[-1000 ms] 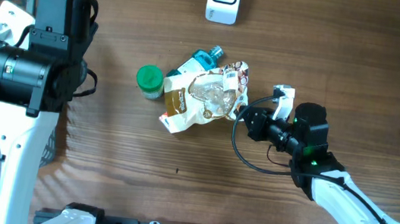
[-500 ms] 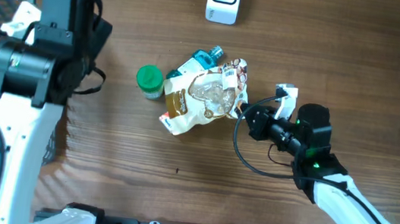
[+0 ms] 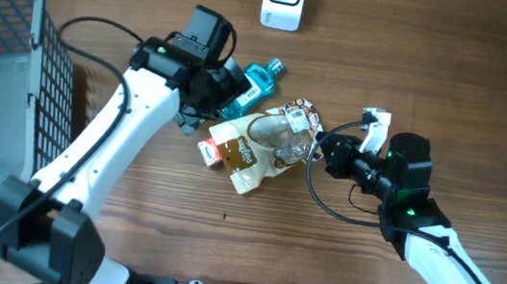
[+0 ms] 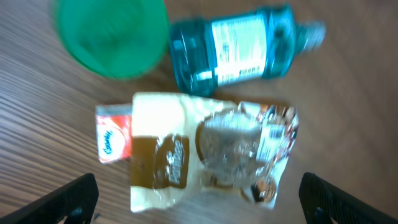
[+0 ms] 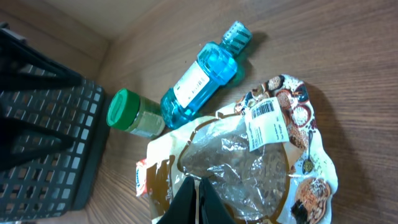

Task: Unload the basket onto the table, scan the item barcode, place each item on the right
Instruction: 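Swing the left gripper in and grasp the bag's left side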

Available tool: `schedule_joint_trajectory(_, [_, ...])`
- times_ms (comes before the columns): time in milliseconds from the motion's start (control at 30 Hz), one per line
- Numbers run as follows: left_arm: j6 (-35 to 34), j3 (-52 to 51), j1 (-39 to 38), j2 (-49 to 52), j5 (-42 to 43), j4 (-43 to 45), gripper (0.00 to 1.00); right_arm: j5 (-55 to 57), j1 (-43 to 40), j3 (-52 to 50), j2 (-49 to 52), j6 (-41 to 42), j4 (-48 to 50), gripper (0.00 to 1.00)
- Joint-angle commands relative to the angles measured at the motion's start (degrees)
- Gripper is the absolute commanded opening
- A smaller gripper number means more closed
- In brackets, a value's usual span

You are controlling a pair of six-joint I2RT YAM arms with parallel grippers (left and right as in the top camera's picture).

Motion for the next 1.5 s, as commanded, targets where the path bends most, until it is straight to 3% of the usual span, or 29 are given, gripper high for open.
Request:
schedule_joint_trajectory(0, [6.38, -0.35, -0.04, 1.86, 10.27, 0.44, 1.00, -1.11, -0.13, 0.22, -0.81, -0.74, -1.77, 0.07])
schedule_joint_trajectory(33, [7.48, -0.35, -0.31, 2.16, 11.02, 0.42, 1.00, -1.09, -0.13, 0.22, -0.81, -0.44, -2.21, 0.18])
schedule_joint_trajectory(67, [8.13, -0.35, -0.61, 2.47, 11.26, 0.26, 1.00, -1.09, -0.13, 0.22, -0.81, -0.04, -2.73, 0.38])
schedule_joint_trajectory(100, [8.44, -0.35, -0.92, 2.58, 11.50, 0.20, 1.00, -1.09, -0.13, 0.22, -0.83, 0.76, -3.52, 0.65])
schedule_joint_trajectory(133, [8.44, -0.35, -1.31, 2.80, 11.85, 0.22, 1.00, -1.03, -0.13, 0.22, -0.83, 1.81, -4.68, 0.81])
schedule_joint_trajectory(200, [8.52, -0.35, -1.88, 2.97, 13.16, 0.26, 1.00, 1.09, -0.13, 0.20, -0.85, 6.01, -9.53, 1.00])
schedule_joint_trajectory(400, [13.42, -2.32, -2.12, 3.06, 16.98, 0.13, 1.00, 1.79, -0.13, 0.02, -0.83, 12.33, -23.28, 1.00])
schedule_joint_trajectory(600, [13.57, -11.52, -2.12, 3.06, 18.27, 0.98, 1.00, 3.98, -0.15, -0.04, -0.83, 14.38, -23.34, 1.00])
schedule_joint_trajectory(800, [14.38, -24.28, -2.23, -0.92, 26.67, 11.98, 1.00, 2.49, -3.06, -0.04, -0.83, 12.02, -26.18, 1.00])
schedule_joint_trajectory(967, [11.04, -31.01, -2.29, -9.09, 24.83, 17.49, 1.00, -1.49, -7.10, -0.04, -0.83, 6.45, -27.63, 1.00])
schedule_joint_trajectory(1100, [7.67, -37.20, -3.67, -15.21, 23.74, 30.10, 1.00, -4.85, -9.57, -0.04, -0.83, 3.67, -27.39, 0.98])
schedule_joint_trajectory(1200, [7.50, -41.38, -5.75, -16.35, 23.45, 38.73, 0.87, -7.26, -9.81, -0.04, -0.83, 3.37, -27.21, 0.97])
schedule_joint_trajectory(1233, [6.62, -42.64, -6.38, -16.35, 22.56, 40.85, 0.88, -7.63, -9.81, -0.04, -0.83, 3.43, -27.19, 0.97])
schedule_joint_trajectory(1467, [2.34, -48.06, -7.21, -16.31, 19.41, 41.68, 0.87, -8.63, -9.81, -0.04, -0.83, 3.50, -27.23, 0.96])
